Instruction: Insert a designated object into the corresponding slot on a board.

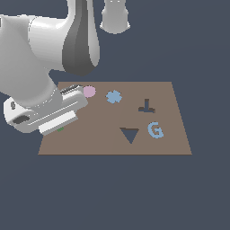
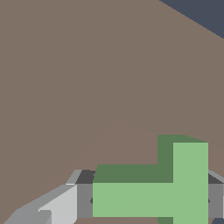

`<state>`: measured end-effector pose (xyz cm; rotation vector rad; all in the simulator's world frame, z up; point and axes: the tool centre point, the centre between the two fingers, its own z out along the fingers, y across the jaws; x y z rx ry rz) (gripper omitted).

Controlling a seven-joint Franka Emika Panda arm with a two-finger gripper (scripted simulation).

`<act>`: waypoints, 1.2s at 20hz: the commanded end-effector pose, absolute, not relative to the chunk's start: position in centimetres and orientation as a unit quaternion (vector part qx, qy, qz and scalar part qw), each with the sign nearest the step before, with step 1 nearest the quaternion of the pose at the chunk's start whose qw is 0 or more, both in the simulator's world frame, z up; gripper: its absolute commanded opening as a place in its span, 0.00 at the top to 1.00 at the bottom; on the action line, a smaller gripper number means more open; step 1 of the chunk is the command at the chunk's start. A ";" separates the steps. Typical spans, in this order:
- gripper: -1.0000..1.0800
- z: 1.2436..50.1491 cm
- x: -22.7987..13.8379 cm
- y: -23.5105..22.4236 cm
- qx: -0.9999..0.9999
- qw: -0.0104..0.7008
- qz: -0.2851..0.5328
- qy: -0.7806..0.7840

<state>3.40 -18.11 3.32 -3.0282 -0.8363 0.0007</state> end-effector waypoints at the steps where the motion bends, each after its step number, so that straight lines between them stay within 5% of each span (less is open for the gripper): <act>1: 1.00 3.3 3.4 -18.1 -0.964 0.000 0.000 -0.266; 8: 1.00 3.4 4.2 -14.6 -0.949 0.000 0.000 -0.315; 24: 1.00 3.9 0.8 6.5 -0.810 0.000 0.000 -0.586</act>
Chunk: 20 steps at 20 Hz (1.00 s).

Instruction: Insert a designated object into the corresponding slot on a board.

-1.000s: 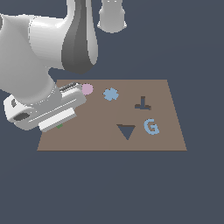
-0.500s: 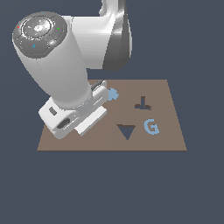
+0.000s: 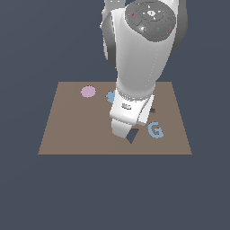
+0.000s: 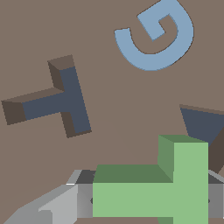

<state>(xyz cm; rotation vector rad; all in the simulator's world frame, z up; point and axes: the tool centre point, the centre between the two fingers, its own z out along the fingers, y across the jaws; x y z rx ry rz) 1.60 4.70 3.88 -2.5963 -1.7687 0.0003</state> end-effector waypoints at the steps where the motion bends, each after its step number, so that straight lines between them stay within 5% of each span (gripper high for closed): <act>1: 1.00 4.0 0.2 7.4 -0.801 0.000 0.000 -0.599; 20: 1.00 3.2 -3.2 12.3 -0.749 0.000 0.001 -0.663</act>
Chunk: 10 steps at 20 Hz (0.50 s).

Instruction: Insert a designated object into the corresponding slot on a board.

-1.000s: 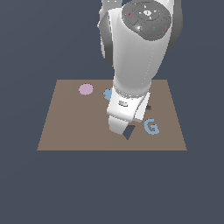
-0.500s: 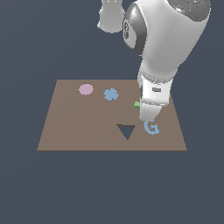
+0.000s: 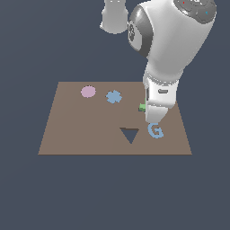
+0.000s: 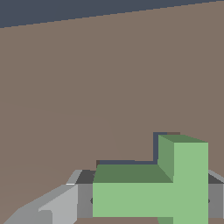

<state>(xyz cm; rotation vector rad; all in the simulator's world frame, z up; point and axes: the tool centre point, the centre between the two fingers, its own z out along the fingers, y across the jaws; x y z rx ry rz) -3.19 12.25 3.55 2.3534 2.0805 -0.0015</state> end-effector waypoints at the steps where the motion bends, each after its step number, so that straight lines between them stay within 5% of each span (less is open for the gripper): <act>1: 1.00 3.1 -3.3 12.3 0.749 0.000 -0.001 0.663; 2: 1.00 3.1 -3.3 12.3 0.749 0.000 -0.001 0.663; 3: 0.04 3.1 -3.3 12.3 0.749 0.000 -0.001 0.663; 10: 0.04 3.1 -3.3 12.3 0.749 0.000 -0.001 0.663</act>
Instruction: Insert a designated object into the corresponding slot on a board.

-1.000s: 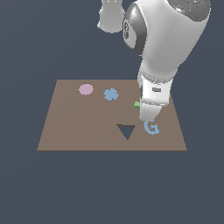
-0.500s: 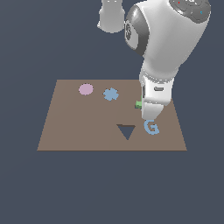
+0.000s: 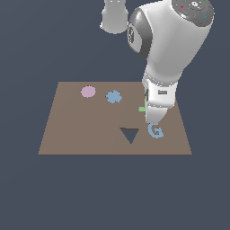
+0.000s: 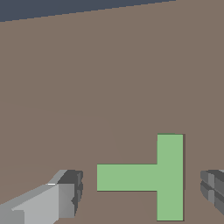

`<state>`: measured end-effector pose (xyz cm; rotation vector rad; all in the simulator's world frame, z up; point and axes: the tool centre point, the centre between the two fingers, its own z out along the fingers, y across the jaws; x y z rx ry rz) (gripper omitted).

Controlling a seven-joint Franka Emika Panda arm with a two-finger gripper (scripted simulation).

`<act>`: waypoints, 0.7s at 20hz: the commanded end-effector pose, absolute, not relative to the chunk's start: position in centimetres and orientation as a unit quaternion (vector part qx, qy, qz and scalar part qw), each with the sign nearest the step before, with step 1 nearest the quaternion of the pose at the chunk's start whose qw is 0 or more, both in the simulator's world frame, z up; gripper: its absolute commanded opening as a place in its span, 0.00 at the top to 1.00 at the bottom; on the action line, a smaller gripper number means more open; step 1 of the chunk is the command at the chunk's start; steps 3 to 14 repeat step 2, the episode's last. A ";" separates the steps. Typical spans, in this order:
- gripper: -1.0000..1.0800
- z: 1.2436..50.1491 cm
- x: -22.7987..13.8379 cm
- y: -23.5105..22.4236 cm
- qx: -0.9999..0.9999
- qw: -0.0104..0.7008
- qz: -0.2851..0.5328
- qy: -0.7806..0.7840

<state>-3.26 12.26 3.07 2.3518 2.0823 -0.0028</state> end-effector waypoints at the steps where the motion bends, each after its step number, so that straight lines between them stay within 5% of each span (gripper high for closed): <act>1: 0.04 3.1 -3.3 12.3 0.749 0.000 -0.001 0.663; 14: 0.04 3.1 -3.3 12.3 0.749 0.000 -0.001 0.663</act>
